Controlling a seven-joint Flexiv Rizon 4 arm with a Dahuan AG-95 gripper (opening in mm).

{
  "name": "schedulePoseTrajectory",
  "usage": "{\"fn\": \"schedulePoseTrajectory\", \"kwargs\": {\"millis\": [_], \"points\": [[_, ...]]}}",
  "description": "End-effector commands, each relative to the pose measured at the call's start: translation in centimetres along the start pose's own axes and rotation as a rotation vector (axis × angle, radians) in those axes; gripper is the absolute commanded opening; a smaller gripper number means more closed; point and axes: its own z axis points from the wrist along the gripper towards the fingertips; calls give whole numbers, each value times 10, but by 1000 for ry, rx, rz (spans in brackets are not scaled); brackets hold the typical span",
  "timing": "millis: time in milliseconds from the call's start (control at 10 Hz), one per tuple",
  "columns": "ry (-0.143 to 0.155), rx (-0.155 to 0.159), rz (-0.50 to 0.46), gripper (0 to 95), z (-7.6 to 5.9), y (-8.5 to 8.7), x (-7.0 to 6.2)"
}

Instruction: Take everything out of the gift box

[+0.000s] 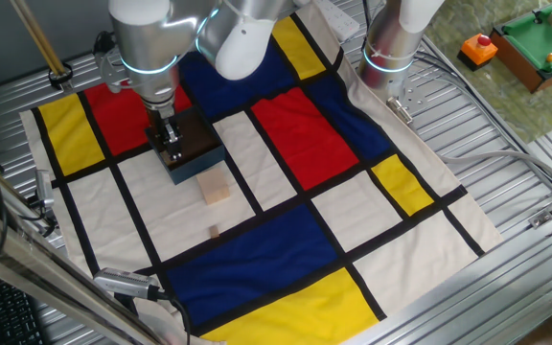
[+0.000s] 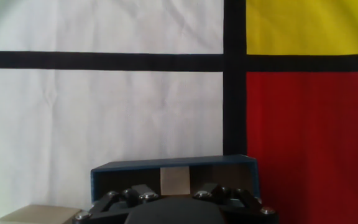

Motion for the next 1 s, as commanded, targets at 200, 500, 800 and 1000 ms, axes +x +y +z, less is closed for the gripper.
{"fn": "schedulePoseTrajectory", "kwargs": {"millis": [200,500,800,1000], "points": [[3,3,3,380,-1,0,-1],[3,4,4,380,-2,0,-3],[3,5,2,380,-3,1,-4],[4,6,-1,380,-3,1,-4]]}}
